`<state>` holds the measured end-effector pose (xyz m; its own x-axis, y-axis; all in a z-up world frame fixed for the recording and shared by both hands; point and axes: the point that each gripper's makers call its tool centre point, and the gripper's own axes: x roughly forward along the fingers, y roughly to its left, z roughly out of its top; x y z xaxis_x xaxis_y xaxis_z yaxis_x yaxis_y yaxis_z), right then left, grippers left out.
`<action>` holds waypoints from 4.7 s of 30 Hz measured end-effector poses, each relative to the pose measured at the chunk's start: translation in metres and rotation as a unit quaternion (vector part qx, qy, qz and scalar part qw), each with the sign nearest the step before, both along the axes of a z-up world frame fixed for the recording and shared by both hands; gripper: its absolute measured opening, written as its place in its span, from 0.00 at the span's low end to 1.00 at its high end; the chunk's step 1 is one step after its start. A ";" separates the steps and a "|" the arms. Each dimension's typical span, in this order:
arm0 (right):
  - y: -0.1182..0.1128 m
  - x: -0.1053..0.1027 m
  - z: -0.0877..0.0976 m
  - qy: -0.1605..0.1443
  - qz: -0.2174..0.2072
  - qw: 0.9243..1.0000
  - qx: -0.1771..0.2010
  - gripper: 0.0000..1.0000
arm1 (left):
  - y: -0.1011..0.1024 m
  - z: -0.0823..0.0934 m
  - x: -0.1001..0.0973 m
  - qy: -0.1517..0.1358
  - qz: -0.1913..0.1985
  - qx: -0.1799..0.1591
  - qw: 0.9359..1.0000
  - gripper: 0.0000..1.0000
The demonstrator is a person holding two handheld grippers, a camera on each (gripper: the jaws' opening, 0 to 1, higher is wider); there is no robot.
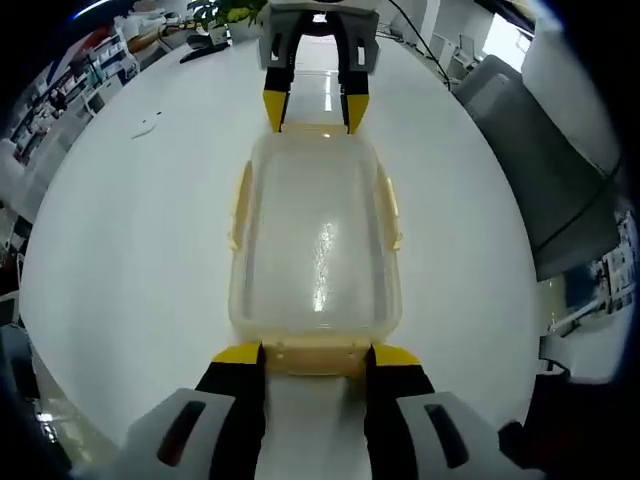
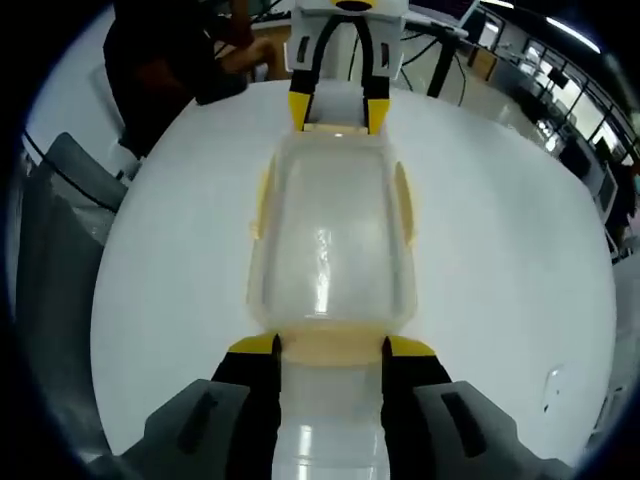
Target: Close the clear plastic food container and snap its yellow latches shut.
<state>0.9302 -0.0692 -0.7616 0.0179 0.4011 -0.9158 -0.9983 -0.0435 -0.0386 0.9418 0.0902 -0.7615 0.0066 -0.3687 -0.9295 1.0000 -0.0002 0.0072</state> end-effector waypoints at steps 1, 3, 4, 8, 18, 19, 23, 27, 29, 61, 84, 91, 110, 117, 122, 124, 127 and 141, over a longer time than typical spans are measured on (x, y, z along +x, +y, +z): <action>0.000 0.000 0.001 0.000 0.000 1.000 0.000 0.35 | 0.000 0.003 0.000 -0.001 -0.001 0.001 1.000 0.32; -0.001 -0.001 0.008 -0.002 0.002 1.000 -0.001 0.36 | 0.000 0.009 -0.001 -0.006 -0.005 0.003 1.000 0.32; -0.001 -0.001 0.012 -0.003 0.002 1.000 -0.001 0.36 | 0.000 0.014 -0.001 -0.007 -0.005 0.002 1.000 0.32; -0.002 -0.002 0.024 -0.009 0.004 1.000 0.001 0.36 | 0.000 0.028 -0.001 -0.014 -0.004 0.003 1.000 0.32; -0.012 -0.005 0.052 -0.012 -0.001 1.000 0.004 0.36 | -0.008 0.063 0.002 -0.031 -0.013 0.015 0.999 0.32; -0.014 -0.005 0.054 -0.013 -0.001 1.000 0.003 0.36 | -0.011 0.066 0.002 -0.031 -0.013 0.017 0.999 0.32; -0.026 -0.006 0.063 -0.012 -0.005 1.000 0.001 0.36 | -0.028 0.076 -0.003 -0.034 -0.017 0.021 0.999 0.32; -0.041 -0.007 0.069 -0.012 -0.007 1.000 -0.007 0.36 | -0.042 0.083 -0.003 -0.038 -0.020 0.021 0.999 0.32; -0.050 -0.006 0.069 -0.013 -0.007 1.000 -0.012 0.36 | -0.051 0.085 -0.004 -0.039 -0.022 0.018 0.999 0.32; -0.178 -0.018 0.066 0.001 -0.028 0.998 -0.049 0.36 | -0.180 0.076 -0.012 -0.035 -0.033 -0.013 0.999 0.32; -0.231 -0.012 0.043 0.010 -0.032 0.997 -0.075 0.36 | -0.229 0.053 -0.008 -0.037 -0.039 -0.033 0.998 0.32; -0.239 -0.010 0.040 0.008 -0.032 0.996 -0.082 0.36 | -0.237 0.047 -0.006 -0.039 -0.040 -0.037 0.998 0.32; -0.247 -0.013 0.034 0.015 -0.033 0.995 -0.089 0.36 | -0.245 0.039 -0.010 -0.037 -0.041 -0.044 0.997 0.32; -0.248 -0.011 0.033 0.018 -0.031 0.995 -0.091 0.36 | -0.245 0.038 -0.011 -0.035 -0.038 -0.044 0.998 0.33; -0.248 -0.011 0.032 0.021 -0.031 0.995 -0.091 0.36 | -0.245 0.038 -0.010 -0.035 -0.038 -0.045 0.998 0.33; -0.248 -0.011 0.032 0.023 -0.031 0.995 -0.091 0.36 | -0.245 0.037 -0.010 -0.036 -0.039 -0.045 0.998 0.33; -0.249 -0.009 0.031 0.025 -0.031 0.995 -0.091 0.36 | -0.245 0.037 -0.010 -0.039 -0.041 -0.045 0.997 0.33; -0.248 -0.017 0.033 0.028 -0.031 0.995 -0.095 0.36 | -0.245 0.038 -0.013 -0.040 -0.045 -0.043 0.997 0.33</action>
<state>0.9129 -0.3175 -0.7290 -0.0164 0.2204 -0.9753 -0.9996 0.0179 0.0208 0.9289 -0.1551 -0.7239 0.0421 -0.4500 -0.8921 0.9921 -0.0864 0.0904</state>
